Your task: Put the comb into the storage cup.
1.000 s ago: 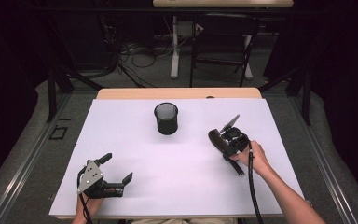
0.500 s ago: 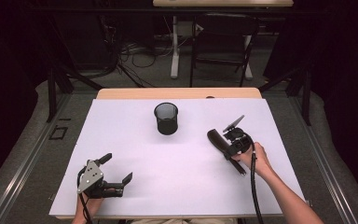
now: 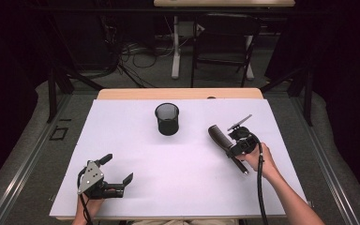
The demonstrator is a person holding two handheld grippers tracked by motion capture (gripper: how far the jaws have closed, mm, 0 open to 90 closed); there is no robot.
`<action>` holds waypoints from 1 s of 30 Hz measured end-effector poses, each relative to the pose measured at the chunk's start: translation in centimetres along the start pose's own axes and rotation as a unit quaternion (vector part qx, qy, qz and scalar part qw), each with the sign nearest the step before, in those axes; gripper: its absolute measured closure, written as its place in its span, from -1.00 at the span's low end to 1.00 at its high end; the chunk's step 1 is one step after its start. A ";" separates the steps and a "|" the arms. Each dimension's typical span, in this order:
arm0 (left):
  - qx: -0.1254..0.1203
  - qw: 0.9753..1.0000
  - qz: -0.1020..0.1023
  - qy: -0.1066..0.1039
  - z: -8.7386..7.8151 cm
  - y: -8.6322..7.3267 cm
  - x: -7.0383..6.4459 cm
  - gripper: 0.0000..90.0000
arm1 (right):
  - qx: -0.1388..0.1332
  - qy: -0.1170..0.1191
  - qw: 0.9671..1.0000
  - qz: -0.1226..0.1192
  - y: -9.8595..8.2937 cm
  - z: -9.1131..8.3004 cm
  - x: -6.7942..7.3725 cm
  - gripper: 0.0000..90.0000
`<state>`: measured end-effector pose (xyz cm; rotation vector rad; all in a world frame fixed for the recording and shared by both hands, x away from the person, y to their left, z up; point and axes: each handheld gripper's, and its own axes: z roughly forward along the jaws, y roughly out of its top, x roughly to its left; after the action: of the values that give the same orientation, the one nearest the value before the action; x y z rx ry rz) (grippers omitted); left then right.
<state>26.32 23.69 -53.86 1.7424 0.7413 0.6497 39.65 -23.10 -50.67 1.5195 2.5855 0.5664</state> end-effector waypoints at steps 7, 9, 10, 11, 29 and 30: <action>0.002 1.000 0.000 0.000 0.0 0.0 0.0 -1.00 | -0.047 0.010 0.999 0.000 -0.4 -1.4 -0.3 0.62; 0.002 1.000 -0.001 0.001 0.0 0.0 0.0 -1.00 | -0.061 0.015 0.998 0.002 -0.6 -1.8 -0.5 0.62; 0.003 1.000 0.000 0.001 0.0 0.0 0.0 -1.00 | -0.072 0.017 0.997 0.003 -0.7 -1.9 -0.5 0.62; 0.003 1.000 -0.001 0.001 0.0 0.0 0.0 -1.00 | -0.078 0.017 0.997 0.001 -0.8 -2.1 -0.6 0.62; 0.003 1.000 -0.001 -0.001 0.1 0.0 0.1 -1.00 | -0.200 0.025 0.979 -0.022 -2.4 -3.4 0.0 0.62; 0.003 1.000 -0.001 -0.002 0.2 0.0 0.1 -1.00 | -0.207 0.025 0.978 -0.027 -2.5 -3.4 0.1 0.62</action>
<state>26.51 23.67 -53.91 1.7478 0.7428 0.6425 36.67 -24.97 -48.44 1.3045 2.3339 1.0681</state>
